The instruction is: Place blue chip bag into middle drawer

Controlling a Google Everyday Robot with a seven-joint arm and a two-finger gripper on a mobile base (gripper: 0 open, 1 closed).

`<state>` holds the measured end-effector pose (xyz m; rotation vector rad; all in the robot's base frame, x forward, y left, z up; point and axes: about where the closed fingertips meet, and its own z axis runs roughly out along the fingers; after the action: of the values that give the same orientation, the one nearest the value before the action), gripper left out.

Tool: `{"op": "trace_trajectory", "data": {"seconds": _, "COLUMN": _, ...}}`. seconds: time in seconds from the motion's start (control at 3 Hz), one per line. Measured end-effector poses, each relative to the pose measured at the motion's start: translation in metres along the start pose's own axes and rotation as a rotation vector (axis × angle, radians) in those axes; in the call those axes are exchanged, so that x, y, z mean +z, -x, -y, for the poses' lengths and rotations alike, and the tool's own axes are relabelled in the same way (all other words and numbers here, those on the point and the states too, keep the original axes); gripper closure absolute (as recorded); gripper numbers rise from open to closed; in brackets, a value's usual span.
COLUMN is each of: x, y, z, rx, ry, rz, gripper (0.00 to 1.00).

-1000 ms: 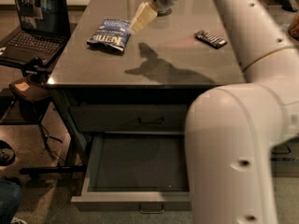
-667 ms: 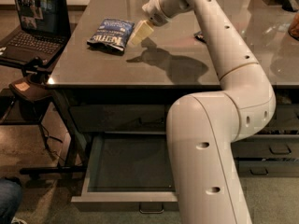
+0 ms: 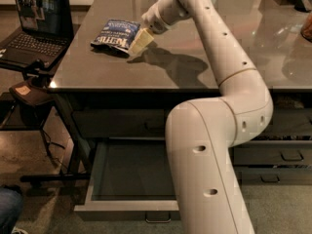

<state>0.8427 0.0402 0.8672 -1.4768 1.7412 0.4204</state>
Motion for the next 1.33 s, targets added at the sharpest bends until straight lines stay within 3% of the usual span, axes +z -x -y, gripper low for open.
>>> {"op": "trace_trajectory", "data": {"seconds": 0.33, "x": 0.047, "y": 0.005, "z": -0.016, "rx": 0.023, "ry": 0.078, "rz": 0.038, "gripper": 0.0}}
{"op": "trace_trajectory", "data": {"seconds": 0.67, "x": 0.06, "y": 0.031, "z": -0.022, "rx": -0.022, "ry": 0.087, "rz": 0.066, "gripper": 0.0}}
{"op": "trace_trajectory", "data": {"seconds": 1.0, "x": 0.06, "y": 0.031, "z": -0.022, "rx": -0.022, "ry": 0.088, "rz": 0.066, "gripper": 0.0}}
{"op": "trace_trajectory", "data": {"seconds": 1.33, "x": 0.061, "y": 0.031, "z": -0.023, "rx": -0.022, "ry": 0.088, "rz": 0.066, "gripper": 0.19}}
